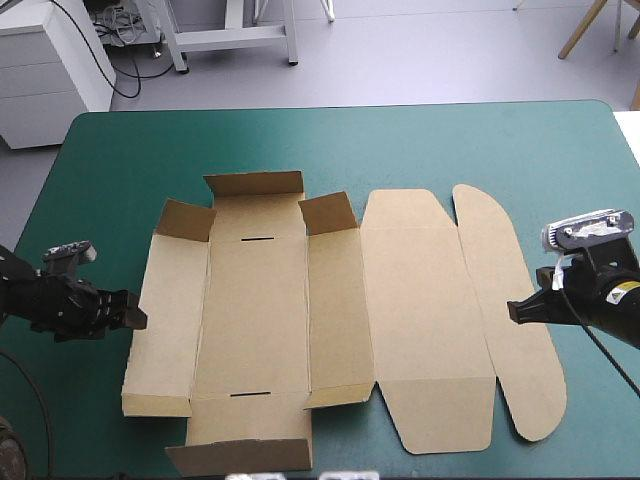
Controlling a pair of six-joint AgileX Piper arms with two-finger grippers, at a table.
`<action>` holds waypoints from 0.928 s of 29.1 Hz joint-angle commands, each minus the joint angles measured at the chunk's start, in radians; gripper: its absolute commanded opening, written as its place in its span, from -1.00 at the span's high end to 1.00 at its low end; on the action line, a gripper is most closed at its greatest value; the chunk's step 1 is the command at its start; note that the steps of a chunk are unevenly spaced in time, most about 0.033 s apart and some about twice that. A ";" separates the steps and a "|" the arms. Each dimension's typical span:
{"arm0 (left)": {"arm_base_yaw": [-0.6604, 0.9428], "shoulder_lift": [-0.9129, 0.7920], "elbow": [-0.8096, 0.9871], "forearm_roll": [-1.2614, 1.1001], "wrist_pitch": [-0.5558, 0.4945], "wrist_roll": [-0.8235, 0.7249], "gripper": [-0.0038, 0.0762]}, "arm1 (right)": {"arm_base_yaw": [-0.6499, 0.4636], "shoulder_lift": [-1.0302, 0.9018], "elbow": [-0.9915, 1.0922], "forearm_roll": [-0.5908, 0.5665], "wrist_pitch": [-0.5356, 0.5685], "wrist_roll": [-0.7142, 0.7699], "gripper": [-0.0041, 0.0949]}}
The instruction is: Fold the box
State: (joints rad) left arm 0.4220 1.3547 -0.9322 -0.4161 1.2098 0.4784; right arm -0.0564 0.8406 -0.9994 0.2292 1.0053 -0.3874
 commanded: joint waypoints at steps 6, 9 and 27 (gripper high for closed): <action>0.001 -0.112 -0.232 -0.016 0.088 -0.087 -0.64 | 0.001 -0.009 -0.027 0.013 -0.050 -0.003 0.96; 0.001 -0.135 -0.278 0.003 0.088 -0.113 -0.64 | 0.001 -0.009 -0.027 0.013 -0.050 -0.003 0.96; 0.001 -0.150 -0.312 0.277 0.088 -0.233 -0.64 | 0.001 -0.009 -0.027 0.007 -0.050 -0.003 0.96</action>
State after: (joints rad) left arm 0.4220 1.2250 -1.2194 -0.1180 1.2445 0.2622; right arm -0.0564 0.8406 -0.9994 0.2283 1.0053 -0.3874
